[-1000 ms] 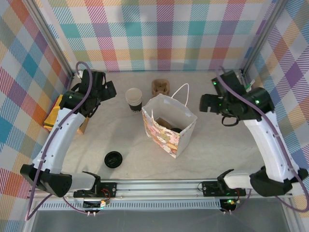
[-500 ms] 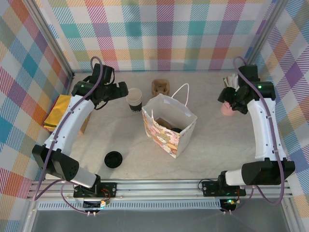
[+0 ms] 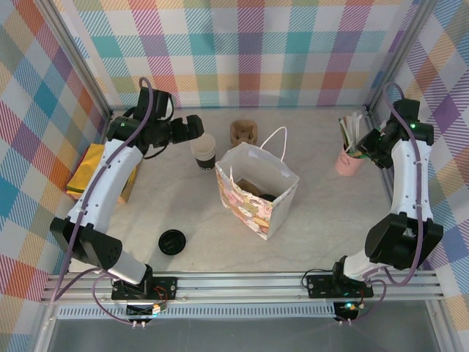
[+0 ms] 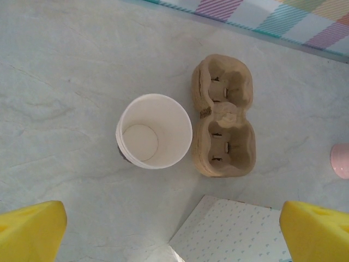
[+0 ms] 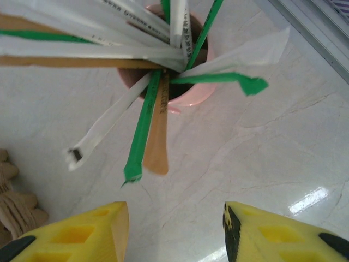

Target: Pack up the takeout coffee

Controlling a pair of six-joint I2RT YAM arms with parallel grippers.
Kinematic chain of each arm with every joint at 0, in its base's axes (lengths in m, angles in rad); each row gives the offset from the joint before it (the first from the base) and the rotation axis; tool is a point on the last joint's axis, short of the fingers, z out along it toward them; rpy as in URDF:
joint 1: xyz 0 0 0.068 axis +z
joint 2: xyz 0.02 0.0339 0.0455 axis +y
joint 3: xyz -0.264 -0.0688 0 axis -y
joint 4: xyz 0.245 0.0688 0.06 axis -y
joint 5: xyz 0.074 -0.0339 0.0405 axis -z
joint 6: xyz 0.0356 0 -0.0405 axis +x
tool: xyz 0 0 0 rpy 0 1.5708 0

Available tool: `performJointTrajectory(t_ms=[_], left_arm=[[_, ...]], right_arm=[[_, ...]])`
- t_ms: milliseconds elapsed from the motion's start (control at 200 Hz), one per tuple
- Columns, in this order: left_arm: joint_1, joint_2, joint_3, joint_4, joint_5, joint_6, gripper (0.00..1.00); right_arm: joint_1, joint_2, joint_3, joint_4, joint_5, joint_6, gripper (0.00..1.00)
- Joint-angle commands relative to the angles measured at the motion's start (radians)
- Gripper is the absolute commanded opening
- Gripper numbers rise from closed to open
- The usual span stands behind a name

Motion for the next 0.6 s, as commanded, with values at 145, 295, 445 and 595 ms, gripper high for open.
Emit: performJointTrajectory(t_ms=[145, 295, 445, 595], left_arm=[[0.012, 0.021, 0.043, 0.006, 0.034, 0.021, 1.0], [0.012, 0.032, 0.055, -0.001, 0.032, 0.024, 1.0], [0.012, 0.037, 0.061, -0.007, 0.022, 0.03, 1.0], [0.012, 0.042, 0.065, -0.009, 0.014, 0.036, 1.0]], right_arm=[[-0.013, 0.11, 0.031, 0.046, -0.045, 0.003, 0.47], [-0.015, 0.173, 0.053, 0.051, -0.053, 0.002, 0.45], [-0.015, 0.196, 0.048, 0.054, -0.06, 0.002, 0.37], [-0.015, 0.187, 0.058, 0.043, -0.049, -0.005, 0.22]])
